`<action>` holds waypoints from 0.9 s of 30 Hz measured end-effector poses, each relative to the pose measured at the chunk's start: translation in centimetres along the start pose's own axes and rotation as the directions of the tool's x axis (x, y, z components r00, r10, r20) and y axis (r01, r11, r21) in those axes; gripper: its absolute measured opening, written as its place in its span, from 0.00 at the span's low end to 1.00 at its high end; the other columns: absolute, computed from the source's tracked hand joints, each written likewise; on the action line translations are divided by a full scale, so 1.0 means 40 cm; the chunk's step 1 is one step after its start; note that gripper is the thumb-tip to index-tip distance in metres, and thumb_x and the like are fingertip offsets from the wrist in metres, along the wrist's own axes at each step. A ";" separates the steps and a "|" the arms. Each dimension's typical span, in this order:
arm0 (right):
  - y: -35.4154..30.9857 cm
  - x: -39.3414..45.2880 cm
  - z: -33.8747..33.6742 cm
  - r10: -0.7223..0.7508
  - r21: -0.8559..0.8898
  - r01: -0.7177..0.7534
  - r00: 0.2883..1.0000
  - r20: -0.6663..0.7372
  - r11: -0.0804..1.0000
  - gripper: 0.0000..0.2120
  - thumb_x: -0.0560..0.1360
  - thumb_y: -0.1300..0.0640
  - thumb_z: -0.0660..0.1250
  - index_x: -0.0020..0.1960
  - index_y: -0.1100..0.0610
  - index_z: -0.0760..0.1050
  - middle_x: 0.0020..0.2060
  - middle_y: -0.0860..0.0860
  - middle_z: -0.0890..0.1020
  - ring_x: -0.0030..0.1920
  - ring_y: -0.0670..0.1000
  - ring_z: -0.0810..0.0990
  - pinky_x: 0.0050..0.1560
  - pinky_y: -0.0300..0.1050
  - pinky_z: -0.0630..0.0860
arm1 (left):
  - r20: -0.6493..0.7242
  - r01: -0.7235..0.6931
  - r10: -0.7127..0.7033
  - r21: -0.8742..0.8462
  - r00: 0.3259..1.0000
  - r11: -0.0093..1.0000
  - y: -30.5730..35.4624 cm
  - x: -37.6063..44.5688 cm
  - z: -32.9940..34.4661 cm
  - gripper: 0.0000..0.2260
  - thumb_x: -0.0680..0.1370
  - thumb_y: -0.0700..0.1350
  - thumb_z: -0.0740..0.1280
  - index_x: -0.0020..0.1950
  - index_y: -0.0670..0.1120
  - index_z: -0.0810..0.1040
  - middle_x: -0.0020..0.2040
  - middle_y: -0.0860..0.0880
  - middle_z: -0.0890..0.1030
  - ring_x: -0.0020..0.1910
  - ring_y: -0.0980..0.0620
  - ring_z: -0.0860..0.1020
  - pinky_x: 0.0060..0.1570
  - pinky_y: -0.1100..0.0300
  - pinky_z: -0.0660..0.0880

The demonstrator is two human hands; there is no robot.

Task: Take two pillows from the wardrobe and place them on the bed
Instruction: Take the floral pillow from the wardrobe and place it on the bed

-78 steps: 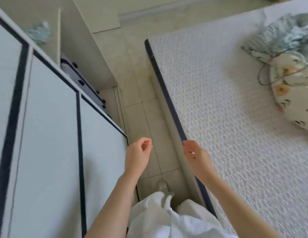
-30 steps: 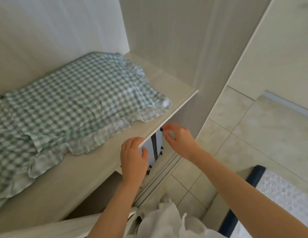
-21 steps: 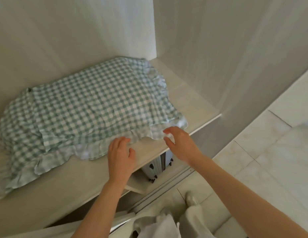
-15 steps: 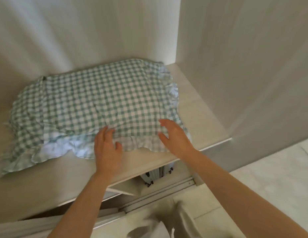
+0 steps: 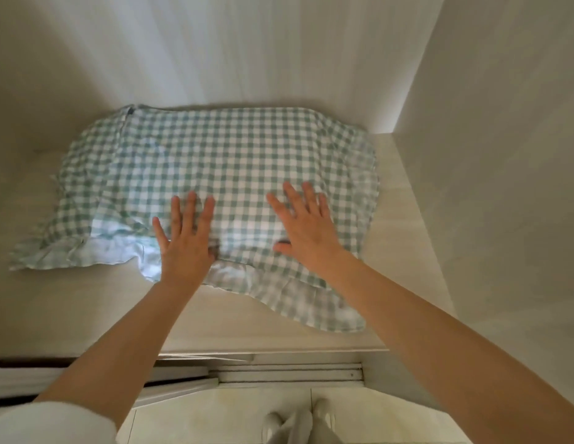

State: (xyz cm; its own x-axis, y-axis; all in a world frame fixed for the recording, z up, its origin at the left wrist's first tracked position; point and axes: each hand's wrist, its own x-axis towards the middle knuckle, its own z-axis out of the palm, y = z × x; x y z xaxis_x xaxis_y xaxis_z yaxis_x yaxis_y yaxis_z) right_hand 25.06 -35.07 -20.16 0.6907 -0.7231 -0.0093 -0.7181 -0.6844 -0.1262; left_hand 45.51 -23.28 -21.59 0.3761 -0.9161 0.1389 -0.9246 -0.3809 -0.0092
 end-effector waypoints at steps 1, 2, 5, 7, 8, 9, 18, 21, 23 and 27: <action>0.003 0.000 0.011 0.003 -0.042 -0.003 1.000 0.010 0.999 0.47 0.74 0.40 0.67 0.78 0.45 0.37 0.79 0.53 0.42 0.77 0.62 0.38 0.72 0.71 0.43 | 0.000 -0.017 0.017 0.013 1.000 1.000 -0.011 0.003 0.001 0.46 0.74 0.47 0.73 0.80 0.52 0.43 0.82 0.44 0.49 0.81 0.41 0.44 0.74 0.33 0.44; 0.005 0.000 0.018 0.016 -0.068 -0.015 1.000 0.010 0.998 0.48 0.74 0.41 0.68 0.78 0.45 0.36 0.79 0.53 0.42 0.77 0.62 0.38 0.70 0.74 0.44 | -0.009 -0.037 0.038 0.024 0.999 0.999 -0.022 0.006 0.003 0.46 0.74 0.45 0.74 0.81 0.52 0.45 0.82 0.44 0.50 0.81 0.42 0.46 0.74 0.33 0.44; -0.001 0.002 0.019 0.051 -0.097 -0.051 0.999 0.004 0.994 0.51 0.73 0.52 0.73 0.77 0.44 0.36 0.79 0.52 0.45 0.78 0.62 0.43 0.69 0.73 0.54 | -0.038 -0.062 0.063 0.028 0.997 0.998 -0.043 0.008 0.009 0.45 0.73 0.37 0.73 0.82 0.50 0.49 0.82 0.45 0.54 0.81 0.43 0.49 0.75 0.35 0.46; -0.009 0.006 0.018 0.058 -0.089 -0.056 0.998 0.016 0.994 0.53 0.71 0.59 0.75 0.78 0.45 0.38 0.79 0.54 0.46 0.77 0.64 0.44 0.68 0.69 0.61 | -0.050 -0.062 0.062 0.005 0.997 0.998 -0.046 0.009 0.014 0.45 0.72 0.33 0.73 0.82 0.51 0.51 0.81 0.45 0.56 0.81 0.43 0.51 0.76 0.36 0.47; -0.013 0.008 0.017 0.058 -0.093 -0.055 0.998 0.032 0.994 0.54 0.69 0.62 0.75 0.78 0.46 0.39 0.79 0.55 0.46 0.77 0.65 0.44 0.67 0.68 0.63 | -0.060 -0.065 0.065 -0.003 0.996 0.998 -0.044 0.010 0.015 0.44 0.72 0.33 0.73 0.82 0.50 0.53 0.81 0.45 0.58 0.81 0.42 0.52 0.76 0.36 0.48; -0.016 0.009 0.016 0.058 -0.107 -0.053 0.997 0.048 0.993 0.55 0.68 0.64 0.76 0.78 0.47 0.40 0.79 0.56 0.47 0.77 0.66 0.45 0.67 0.68 0.64 | -0.074 -0.068 0.067 -0.010 0.995 0.998 -0.043 0.009 0.016 0.43 0.72 0.32 0.73 0.81 0.50 0.55 0.81 0.44 0.59 0.80 0.42 0.53 0.75 0.36 0.50; -0.050 -0.048 0.020 0.119 -0.160 -0.111 0.992 0.043 0.981 0.47 0.72 0.59 0.73 0.78 0.48 0.44 0.79 0.55 0.54 0.76 0.65 0.54 0.67 0.65 0.66 | -0.157 -0.139 0.132 -0.031 0.979 0.990 -0.046 -0.040 0.012 0.40 0.68 0.37 0.78 0.78 0.45 0.65 0.76 0.41 0.69 0.76 0.37 0.63 0.72 0.32 0.58; -0.055 -0.106 0.022 0.132 -0.143 -0.127 0.991 0.027 0.982 0.46 0.73 0.61 0.71 0.78 0.47 0.44 0.79 0.54 0.54 0.77 0.64 0.53 0.67 0.64 0.65 | -0.180 -0.188 0.177 -0.046 0.967 0.981 -0.042 -0.084 0.003 0.42 0.66 0.42 0.79 0.78 0.45 0.67 0.75 0.42 0.70 0.76 0.37 0.64 0.71 0.32 0.60; -0.056 -0.158 0.019 0.143 -0.101 -0.142 0.990 0.007 0.985 0.44 0.74 0.62 0.70 0.78 0.45 0.45 0.78 0.53 0.55 0.77 0.63 0.52 0.67 0.63 0.65 | -0.209 -0.220 0.203 -0.061 0.957 0.974 -0.036 -0.122 0.002 0.41 0.66 0.43 0.80 0.77 0.45 0.67 0.75 0.42 0.71 0.75 0.36 0.65 0.70 0.31 0.60; -0.080 -0.287 0.014 0.172 -0.095 -0.181 0.981 -0.088 0.979 0.44 0.68 0.57 0.78 0.77 0.46 0.58 0.74 0.55 0.65 0.73 0.63 0.63 0.61 0.64 0.72 | -0.275 -0.289 0.275 -0.008 0.921 0.957 -0.036 -0.193 0.001 0.40 0.64 0.44 0.82 0.74 0.44 0.73 0.70 0.43 0.76 0.71 0.36 0.72 0.67 0.32 0.66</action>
State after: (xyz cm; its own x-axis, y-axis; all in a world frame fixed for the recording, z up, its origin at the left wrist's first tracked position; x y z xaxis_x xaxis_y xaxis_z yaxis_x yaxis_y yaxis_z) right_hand 19.46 -24.52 -20.19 0.5462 -0.8357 0.0568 -0.8359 -0.5482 -0.0279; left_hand 43.92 -15.66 -22.71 0.0749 -0.9143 0.3980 -0.9942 -0.0991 -0.0407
